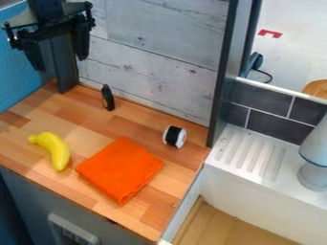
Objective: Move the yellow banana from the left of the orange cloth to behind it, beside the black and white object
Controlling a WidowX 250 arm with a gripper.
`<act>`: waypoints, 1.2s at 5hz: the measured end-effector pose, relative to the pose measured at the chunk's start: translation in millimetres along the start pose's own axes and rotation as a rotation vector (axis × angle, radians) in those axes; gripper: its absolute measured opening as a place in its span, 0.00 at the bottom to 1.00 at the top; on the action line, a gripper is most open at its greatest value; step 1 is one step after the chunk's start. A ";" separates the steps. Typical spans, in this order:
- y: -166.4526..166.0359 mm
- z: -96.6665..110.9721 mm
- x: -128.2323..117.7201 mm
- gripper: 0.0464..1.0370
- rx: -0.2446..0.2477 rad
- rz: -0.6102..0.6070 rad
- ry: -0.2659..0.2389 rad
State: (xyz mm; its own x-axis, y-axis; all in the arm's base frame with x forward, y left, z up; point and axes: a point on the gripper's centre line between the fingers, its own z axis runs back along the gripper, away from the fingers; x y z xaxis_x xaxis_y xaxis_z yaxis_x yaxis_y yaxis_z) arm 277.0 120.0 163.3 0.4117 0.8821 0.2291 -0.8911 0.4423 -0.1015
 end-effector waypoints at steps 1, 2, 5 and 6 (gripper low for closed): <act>1.4 -8.6 -3.0 0.96 0.018 -0.003 0.018; 8.5 -43.3 -7.5 0.96 0.072 -0.001 0.029; 32.5 -117.9 5.1 0.96 0.177 -0.054 0.016; 41.6 -138.2 7.1 0.96 0.207 -0.048 0.029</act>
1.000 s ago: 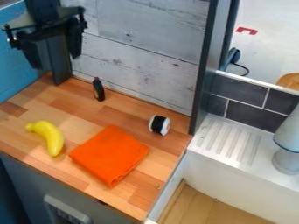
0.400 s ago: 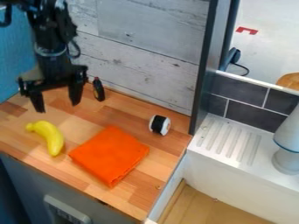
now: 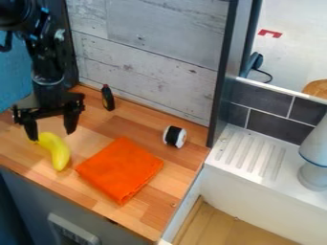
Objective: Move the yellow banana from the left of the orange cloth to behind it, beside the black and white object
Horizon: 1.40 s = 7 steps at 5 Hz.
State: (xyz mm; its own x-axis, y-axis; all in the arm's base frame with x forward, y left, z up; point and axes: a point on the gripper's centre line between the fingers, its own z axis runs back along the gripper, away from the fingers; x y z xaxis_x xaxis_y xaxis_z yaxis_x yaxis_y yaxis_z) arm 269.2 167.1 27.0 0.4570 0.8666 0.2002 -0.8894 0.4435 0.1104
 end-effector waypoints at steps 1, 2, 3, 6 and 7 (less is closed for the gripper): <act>4.6 -19.6 4.2 0.96 -0.005 0.025 0.004; 7.0 -26.9 4.6 0.92 -0.053 0.048 0.008; 8.8 -34.7 1.5 0.78 -0.059 0.063 0.030; 7.6 -27.9 -7.2 0.55 -0.087 0.110 0.046; -36.3 23.8 -13.9 0.55 -0.218 0.071 0.022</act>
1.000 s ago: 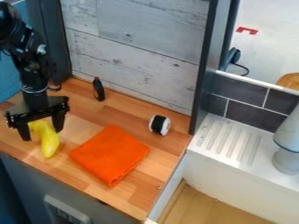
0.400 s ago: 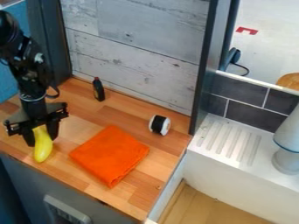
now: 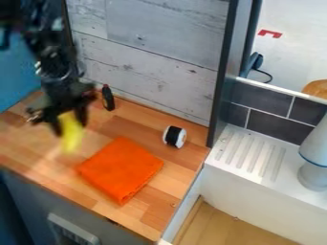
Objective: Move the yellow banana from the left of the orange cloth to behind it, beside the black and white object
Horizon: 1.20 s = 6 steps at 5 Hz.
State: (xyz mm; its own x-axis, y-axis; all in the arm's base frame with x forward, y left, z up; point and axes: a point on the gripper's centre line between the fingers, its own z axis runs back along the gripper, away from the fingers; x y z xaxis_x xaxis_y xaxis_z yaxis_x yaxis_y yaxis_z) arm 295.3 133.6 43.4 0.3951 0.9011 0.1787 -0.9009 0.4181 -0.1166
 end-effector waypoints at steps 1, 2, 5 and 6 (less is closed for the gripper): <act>-45.9 20.2 -12.5 0.55 -0.079 -0.050 -0.001; -87.7 21.3 -17.9 0.55 -0.098 -0.061 -0.009; -118.2 -37.9 0.4 0.55 0.008 -0.011 -0.034; -114.4 -59.8 -1.2 0.55 0.050 0.005 -0.030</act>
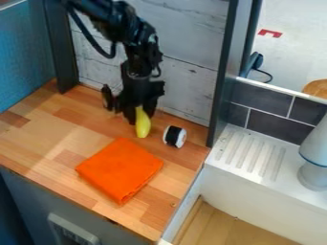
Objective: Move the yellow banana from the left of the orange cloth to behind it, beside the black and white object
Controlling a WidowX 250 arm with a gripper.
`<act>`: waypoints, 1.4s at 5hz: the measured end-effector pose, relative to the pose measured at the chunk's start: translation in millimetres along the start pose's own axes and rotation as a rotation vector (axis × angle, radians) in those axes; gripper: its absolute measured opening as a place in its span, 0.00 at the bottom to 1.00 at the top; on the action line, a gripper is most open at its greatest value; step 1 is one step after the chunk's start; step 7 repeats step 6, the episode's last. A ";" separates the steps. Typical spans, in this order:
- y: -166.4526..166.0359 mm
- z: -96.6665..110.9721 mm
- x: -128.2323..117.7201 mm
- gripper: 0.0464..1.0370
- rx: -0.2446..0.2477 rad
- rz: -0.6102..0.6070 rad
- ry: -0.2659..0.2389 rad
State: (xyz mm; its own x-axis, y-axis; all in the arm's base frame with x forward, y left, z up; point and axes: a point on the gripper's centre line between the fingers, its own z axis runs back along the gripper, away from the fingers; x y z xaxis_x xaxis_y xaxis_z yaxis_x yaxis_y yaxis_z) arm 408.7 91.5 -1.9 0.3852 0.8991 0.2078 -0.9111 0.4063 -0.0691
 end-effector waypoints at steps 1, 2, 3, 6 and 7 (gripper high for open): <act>-1.1 -1.9 3.0 0.60 0.001 0.022 -0.016; 1.5 -5.0 -3.0 0.89 -0.008 0.034 0.002; 0.2 36.1 -0.3 0.97 -0.105 0.063 -0.029; 81.5 181.2 2.1 0.96 -0.102 -0.279 0.012; 81.5 181.2 2.1 0.96 -0.102 -0.279 0.012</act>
